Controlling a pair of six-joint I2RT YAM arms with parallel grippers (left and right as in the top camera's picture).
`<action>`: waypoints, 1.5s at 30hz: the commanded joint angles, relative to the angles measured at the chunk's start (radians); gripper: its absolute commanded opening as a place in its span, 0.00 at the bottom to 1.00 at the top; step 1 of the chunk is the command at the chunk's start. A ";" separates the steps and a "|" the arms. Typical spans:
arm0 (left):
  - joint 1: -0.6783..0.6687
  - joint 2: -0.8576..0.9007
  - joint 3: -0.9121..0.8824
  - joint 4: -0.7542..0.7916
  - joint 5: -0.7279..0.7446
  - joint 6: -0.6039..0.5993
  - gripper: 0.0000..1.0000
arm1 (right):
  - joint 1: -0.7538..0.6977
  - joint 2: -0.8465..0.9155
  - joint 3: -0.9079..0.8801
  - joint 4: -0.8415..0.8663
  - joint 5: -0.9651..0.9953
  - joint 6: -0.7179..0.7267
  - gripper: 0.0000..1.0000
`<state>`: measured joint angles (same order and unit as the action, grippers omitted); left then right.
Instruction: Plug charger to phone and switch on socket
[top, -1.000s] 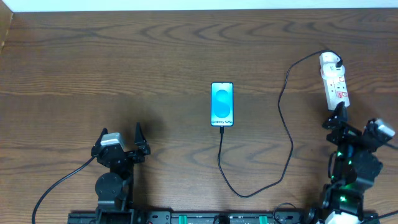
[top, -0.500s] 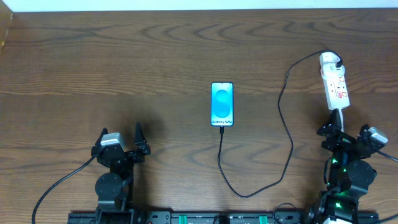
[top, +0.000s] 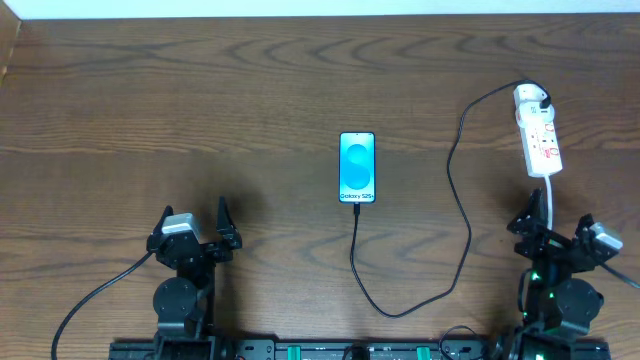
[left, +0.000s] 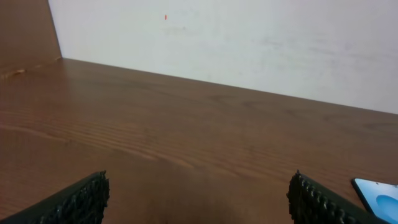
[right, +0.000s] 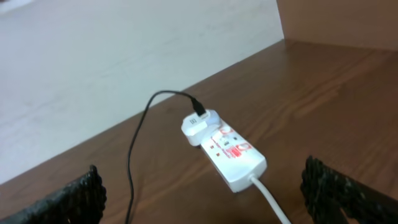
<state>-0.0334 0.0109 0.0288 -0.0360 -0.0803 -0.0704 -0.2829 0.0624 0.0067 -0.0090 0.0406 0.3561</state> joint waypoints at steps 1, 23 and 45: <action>0.005 -0.007 -0.024 -0.030 -0.006 0.014 0.92 | 0.000 -0.055 -0.002 -0.040 0.007 0.002 0.99; 0.005 -0.007 -0.024 -0.030 -0.006 0.014 0.92 | 0.220 -0.058 -0.002 -0.062 0.002 -0.398 0.99; 0.005 -0.007 -0.024 -0.030 -0.006 0.014 0.92 | 0.220 -0.058 -0.002 -0.062 0.002 -0.398 0.99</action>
<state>-0.0334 0.0109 0.0288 -0.0357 -0.0803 -0.0700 -0.0685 0.0143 0.0067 -0.0669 0.0406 -0.0277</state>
